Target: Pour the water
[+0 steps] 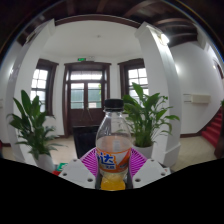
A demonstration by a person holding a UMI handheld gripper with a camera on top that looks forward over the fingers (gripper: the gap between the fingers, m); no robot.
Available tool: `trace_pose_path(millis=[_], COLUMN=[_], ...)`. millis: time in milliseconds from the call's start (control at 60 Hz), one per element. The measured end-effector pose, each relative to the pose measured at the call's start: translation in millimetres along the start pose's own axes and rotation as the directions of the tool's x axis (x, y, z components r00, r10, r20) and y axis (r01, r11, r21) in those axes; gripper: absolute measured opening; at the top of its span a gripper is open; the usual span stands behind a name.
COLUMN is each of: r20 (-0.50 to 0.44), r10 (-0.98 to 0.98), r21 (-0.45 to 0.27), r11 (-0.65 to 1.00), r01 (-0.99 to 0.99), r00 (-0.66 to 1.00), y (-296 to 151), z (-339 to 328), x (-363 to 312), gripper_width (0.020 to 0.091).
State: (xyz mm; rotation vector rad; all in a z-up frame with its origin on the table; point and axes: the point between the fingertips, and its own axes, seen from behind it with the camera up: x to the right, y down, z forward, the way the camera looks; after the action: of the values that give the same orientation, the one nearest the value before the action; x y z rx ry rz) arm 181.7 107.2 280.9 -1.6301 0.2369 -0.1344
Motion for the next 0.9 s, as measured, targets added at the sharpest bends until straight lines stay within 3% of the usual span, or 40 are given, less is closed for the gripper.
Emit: trace_pose_path(millis=[117, 383, 583, 600, 800, 900], r20=[-0.064, -0.143, -0.169, -0.166, -0.149, -0.146], r10=[-0.05, -0.098, -0.049, -0.044, -0.063, -0.082], r21=[-0.048, -0.188, -0.194, -0.156, -0.163, -0.174], r11=[0.998, 0.98, 0.981, 0.988, 0.986, 0.983], r01=[0.047, 0.07, 0.016, 0.018, 0.038, 0.056], r00=[0.997, 0.985, 0.984, 0.985, 0.987, 0.986], y=[20.3, 124.6, 172.8, 165.5, 167.3, 169.1], z=[15.4, 45.3, 52.4, 53.8, 50.5, 53.8], x=[31.4, 101.9, 122.8, 123.0, 121.9, 119.3], gripper_width=[0.0363, 0.0365, 0.039, 0.0392, 0.0391, 0.0473])
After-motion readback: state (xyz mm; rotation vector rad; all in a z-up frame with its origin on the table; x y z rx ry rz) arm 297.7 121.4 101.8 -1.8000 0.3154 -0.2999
